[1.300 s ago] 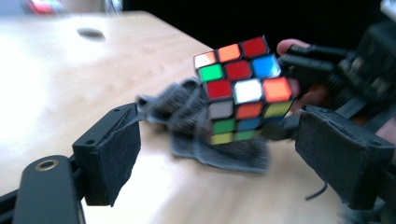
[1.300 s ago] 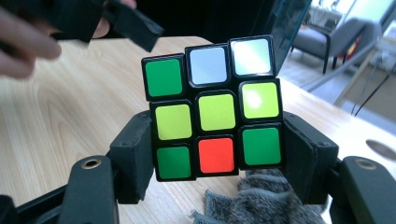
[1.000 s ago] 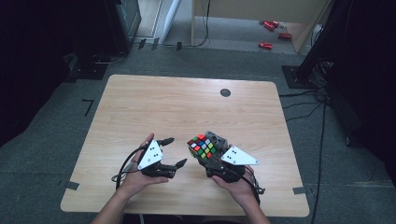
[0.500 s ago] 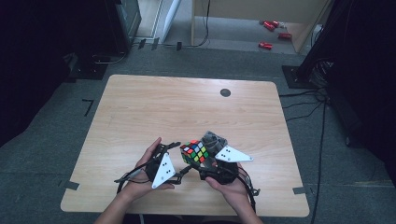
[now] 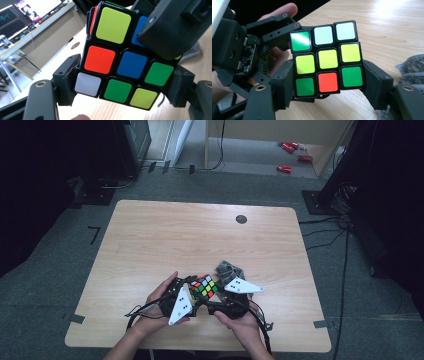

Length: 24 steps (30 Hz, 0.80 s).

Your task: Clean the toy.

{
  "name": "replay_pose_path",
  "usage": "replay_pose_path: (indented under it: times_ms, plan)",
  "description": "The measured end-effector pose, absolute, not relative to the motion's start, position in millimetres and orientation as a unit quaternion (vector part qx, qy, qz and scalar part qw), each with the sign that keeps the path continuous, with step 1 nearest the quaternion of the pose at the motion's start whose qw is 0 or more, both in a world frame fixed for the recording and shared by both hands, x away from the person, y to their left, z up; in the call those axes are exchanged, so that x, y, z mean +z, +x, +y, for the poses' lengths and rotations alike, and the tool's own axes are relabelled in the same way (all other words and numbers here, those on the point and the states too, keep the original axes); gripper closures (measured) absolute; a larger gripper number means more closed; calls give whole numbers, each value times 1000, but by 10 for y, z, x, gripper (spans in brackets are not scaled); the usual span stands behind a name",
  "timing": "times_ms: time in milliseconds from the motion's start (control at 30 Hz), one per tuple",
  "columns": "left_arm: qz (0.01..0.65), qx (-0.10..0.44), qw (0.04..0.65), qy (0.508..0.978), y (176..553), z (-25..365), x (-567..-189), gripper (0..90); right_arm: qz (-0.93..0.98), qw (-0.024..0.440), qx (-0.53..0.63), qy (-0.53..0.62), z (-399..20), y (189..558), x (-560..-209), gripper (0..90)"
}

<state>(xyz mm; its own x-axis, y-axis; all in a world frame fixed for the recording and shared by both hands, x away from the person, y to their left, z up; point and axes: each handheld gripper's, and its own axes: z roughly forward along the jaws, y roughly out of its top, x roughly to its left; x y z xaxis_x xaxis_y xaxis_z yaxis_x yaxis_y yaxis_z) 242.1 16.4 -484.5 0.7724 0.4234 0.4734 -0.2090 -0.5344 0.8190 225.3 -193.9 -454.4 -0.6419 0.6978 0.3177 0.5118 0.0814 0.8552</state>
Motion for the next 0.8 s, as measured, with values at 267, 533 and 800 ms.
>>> replay_pose_path:
  times_ms: [267, 533, 800]
  plan:
    - [91, 290, 495, 814, 2457, 191, -4815, 318, 725, 86, 546, 410, -1983, 2269, -4518, 301]
    - [113, 232, 520, 814, 2514, 258, -4793, 317, 728, 82, 554, 395, -2008, 2269, -4478, 285]
    - [163, 187, 546, 800, 2646, 416, -4773, 333, 699, 103, 596, 383, -2151, 2235, -4387, 493]
